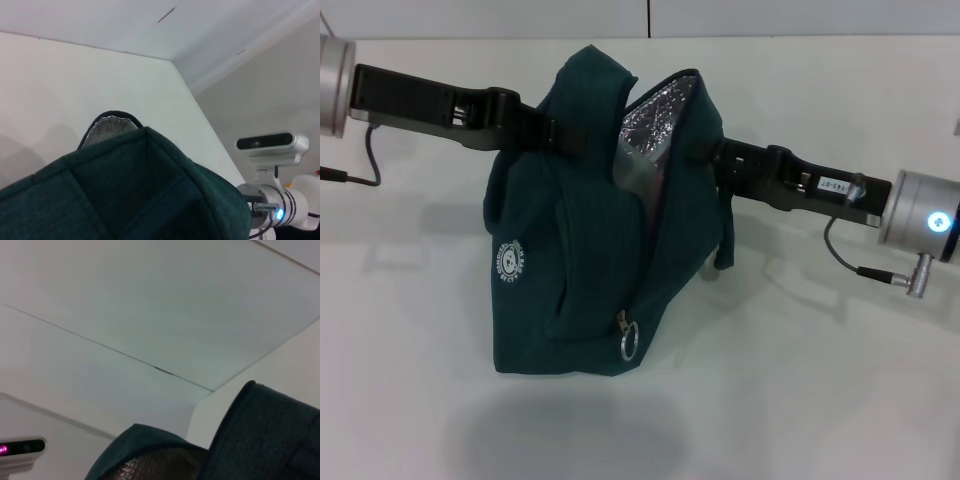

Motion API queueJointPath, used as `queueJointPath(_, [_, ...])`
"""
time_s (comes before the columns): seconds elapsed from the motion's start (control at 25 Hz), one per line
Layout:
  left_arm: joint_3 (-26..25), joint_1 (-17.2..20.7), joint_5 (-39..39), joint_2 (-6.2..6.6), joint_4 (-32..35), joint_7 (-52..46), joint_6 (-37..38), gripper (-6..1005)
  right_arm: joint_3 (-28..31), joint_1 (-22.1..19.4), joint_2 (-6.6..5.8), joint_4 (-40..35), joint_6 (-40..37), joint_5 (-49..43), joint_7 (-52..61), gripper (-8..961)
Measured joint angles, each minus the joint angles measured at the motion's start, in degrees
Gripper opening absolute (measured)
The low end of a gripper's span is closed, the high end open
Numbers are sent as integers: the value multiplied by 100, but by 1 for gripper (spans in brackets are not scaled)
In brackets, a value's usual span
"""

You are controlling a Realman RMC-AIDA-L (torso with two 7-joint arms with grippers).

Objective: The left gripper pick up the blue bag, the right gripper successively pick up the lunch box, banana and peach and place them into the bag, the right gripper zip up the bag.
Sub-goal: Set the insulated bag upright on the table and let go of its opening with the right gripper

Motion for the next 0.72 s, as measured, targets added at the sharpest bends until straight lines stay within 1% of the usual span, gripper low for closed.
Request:
queueJointPath(0.12, [3,0,3,-2,0,5,0,37,-49,43,0,-8,11,-1,20,750])
queueJointPath(0.36, [19,0,13,-2,0,29,0,37,-150,50,0,-165,7,-42,-116,656])
queueJointPath(0.6, [19,1,16,-2,-4,62,0,37,-161,0,0,-235,10,-36,-135,435])
queueJointPath(0.72, [18,0,10,-2,-6,63,0,38,-160,-21,0,-236,8,-19,-137,392])
